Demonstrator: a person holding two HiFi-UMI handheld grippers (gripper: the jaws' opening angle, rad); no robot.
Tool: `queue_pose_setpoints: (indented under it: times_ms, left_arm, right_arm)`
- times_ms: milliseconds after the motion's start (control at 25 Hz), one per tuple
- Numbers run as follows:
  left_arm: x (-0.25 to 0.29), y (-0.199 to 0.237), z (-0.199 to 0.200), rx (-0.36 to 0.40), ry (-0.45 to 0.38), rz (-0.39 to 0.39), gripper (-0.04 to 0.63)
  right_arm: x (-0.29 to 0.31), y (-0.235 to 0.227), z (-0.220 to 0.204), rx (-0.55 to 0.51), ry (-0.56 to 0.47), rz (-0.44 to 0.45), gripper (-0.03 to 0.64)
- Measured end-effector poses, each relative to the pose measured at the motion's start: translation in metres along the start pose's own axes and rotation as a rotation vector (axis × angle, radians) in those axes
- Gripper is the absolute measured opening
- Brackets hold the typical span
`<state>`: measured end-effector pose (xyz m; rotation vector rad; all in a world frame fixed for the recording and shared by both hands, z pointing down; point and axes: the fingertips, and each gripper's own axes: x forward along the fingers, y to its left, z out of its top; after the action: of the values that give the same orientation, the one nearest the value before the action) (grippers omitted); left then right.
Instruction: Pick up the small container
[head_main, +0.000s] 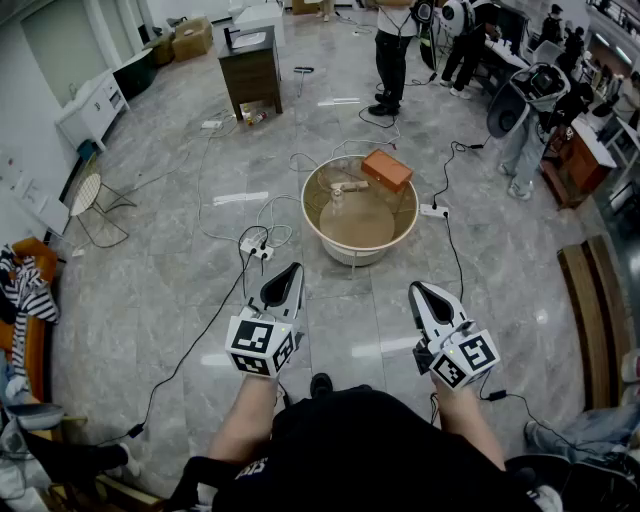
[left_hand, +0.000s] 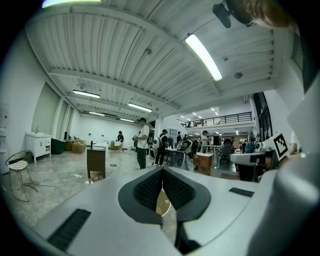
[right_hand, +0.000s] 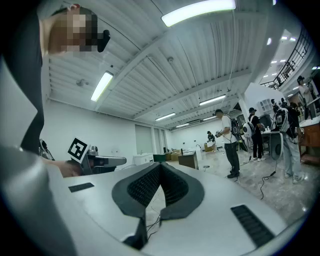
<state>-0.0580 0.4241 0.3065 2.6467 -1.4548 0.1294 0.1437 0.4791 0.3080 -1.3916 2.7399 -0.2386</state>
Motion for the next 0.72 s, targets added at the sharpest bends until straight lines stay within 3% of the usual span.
queue_pose_setpoints:
  times_ms: [280, 720]
  left_arm:
    - [0.001, 0.017, 0.005, 0.007, 0.000, 0.000, 0.017]
    - [-0.008, 0.041, -0.021, -0.007, 0.046, -0.067, 0.017]
  right_arm:
    - [0.013, 0.003, 0.001, -0.003, 0.004, -0.005, 0.009]
    - [0.032, 0.038, -0.032, 0.099, 0.039, -0.023, 0.012]
